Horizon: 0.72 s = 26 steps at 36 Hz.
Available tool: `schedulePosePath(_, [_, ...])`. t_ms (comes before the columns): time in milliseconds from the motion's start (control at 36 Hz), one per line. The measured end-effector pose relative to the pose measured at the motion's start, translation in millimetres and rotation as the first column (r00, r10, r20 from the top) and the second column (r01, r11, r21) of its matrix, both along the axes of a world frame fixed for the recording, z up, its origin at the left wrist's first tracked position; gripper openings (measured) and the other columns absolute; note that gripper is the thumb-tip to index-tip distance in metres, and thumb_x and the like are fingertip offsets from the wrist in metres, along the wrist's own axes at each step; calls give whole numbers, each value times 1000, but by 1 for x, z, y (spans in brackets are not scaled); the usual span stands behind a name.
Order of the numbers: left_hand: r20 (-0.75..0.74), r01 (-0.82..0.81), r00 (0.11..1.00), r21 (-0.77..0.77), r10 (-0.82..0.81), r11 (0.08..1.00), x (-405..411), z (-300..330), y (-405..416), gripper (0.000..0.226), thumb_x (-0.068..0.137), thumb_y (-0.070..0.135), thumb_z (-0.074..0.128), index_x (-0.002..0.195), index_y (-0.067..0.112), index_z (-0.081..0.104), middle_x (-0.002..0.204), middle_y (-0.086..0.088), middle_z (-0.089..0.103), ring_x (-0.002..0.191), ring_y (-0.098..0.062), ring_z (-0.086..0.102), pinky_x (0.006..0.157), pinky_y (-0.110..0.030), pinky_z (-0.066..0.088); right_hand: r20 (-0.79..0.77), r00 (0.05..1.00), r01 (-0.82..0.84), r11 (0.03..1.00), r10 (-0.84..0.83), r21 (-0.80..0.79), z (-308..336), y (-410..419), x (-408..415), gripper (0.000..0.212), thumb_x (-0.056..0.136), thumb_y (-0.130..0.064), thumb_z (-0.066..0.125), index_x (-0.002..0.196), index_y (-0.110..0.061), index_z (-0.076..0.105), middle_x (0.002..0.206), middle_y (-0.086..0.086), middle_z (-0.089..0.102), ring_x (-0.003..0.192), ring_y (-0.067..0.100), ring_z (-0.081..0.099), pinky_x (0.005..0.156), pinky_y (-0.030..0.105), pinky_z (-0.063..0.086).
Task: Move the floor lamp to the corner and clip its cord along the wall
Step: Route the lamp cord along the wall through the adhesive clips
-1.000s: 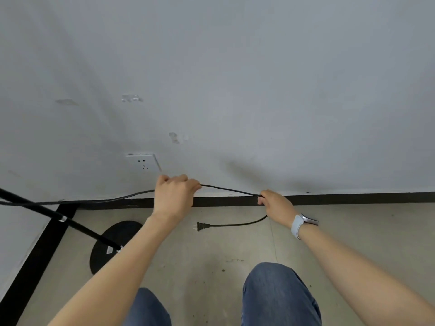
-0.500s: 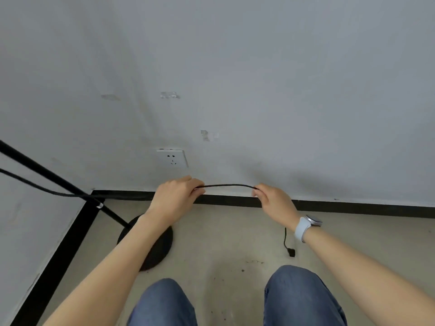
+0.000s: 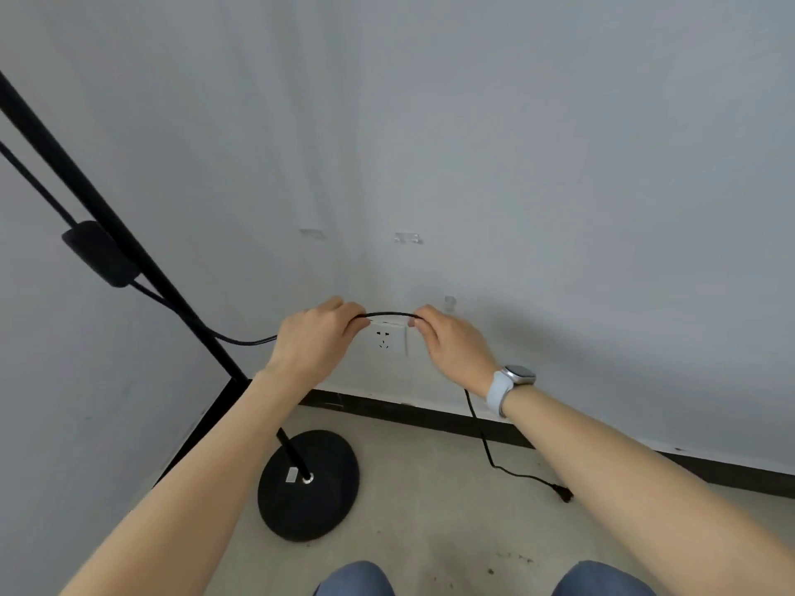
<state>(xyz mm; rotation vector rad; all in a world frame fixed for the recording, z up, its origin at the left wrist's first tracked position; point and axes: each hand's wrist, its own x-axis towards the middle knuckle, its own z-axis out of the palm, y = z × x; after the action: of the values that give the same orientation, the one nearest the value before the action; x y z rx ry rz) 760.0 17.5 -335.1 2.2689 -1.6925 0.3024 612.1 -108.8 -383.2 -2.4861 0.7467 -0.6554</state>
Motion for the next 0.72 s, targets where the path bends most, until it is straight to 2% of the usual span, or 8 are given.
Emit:
schedulePosePath(83, [50, -31, 998, 4, 31, 1000, 18, -1, 23, 23, 97, 21, 49, 113, 10, 61, 93, -11, 64, 67, -33, 63, 56, -39, 53, -49, 992, 111, 993, -113, -44, 6, -20, 2, 23, 97, -19, 32, 102, -13, 54, 92, 13, 68, 85, 34, 61, 62, 37, 41])
schedulePosePath(139, [116, -41, 993, 29, 37, 999, 26, -3, 39, 12, 89, 10, 63, 97, 4, 68, 74, -12, 64, 49, -31, 60, 42, -32, 48, -86, 982, 167, 985, -171, -44, 11, -29, 3, 23, 95, -17, 33, 102, -13, 54, 97, 11, 68, 87, 36, 60, 62, 34, 37])
schedulePosePath(194, [151, -55, 987, 55, 46, 997, 36, -4, 47, 3, 82, 5, 71, 84, 2, 70, 62, -11, 61, 39, -27, 54, 37, -26, 40, -80, 982, 166, 984, -170, -58, 19, -29, 9, 22, 95, -18, 35, 106, -12, 53, 106, 9, 66, 93, 35, 61, 66, 35, 42])
schedulePosePath(278, [141, -158, 979, 78, 146, 984, 55, -8, 40, 18, 97, 18, 50, 101, 9, 65, 85, -9, 58, 54, -24, 56, 47, -28, 37, -42, 998, 33, 994, -37, -105, 34, -15, 27, 26, 95, -21, 36, 119, -16, 46, 125, 5, 56, 99, 30, 61, 80, 41, 49])
schedulePosePath(361, [177, -224, 961, 41, 214, 974, 73, -7, 26, 25, 100, 22, 40, 106, 11, 62, 91, -8, 54, 57, -20, 45, 52, -28, 34, -51, 997, -58, 983, 49, -175, 45, -2, 51, 29, 96, -26, 36, 125, -22, 41, 132, 3, 53, 100, 30, 62, 81, 45, 49])
schedulePosePath(444, [200, -295, 938, 23, 284, 955, 88, -4, 11, 25, 101, 20, 37, 109, 14, 60, 92, -6, 55, 59, -18, 40, 56, -29, 28, -54, 997, -60, 960, 47, -272, 53, 2, 73, 28, 97, -28, 36, 122, -22, 46, 123, 3, 61, 96, 32, 63, 77, 43, 50])
schedulePosePath(528, [213, -342, 921, 34, 327, 939, 96, 0, 3, 25, 101, 20, 34, 110, 14, 56, 93, -4, 59, 64, -20, 48, 60, -29, 29, -30, 998, 32, 925, -47, -379, 60, 0, 89, 26, 97, -27, 36, 112, -18, 54, 108, 5, 67, 85, 34, 64, 67, 39, 48])
schedulePosePath(722, [189, -312, 930, -54, 317, 949, 106, -2, -22, 29, 82, -8, 44, 107, 7, 51, 92, -7, 60, 74, -23, 56, 64, -30, 32, 18, 973, 216, 877, -231, -429, 75, -19, 123, 25, 97, -28, 36, 99, -8, 51, 86, 11, 69, 70, 37, 63, 51, 31, 31])
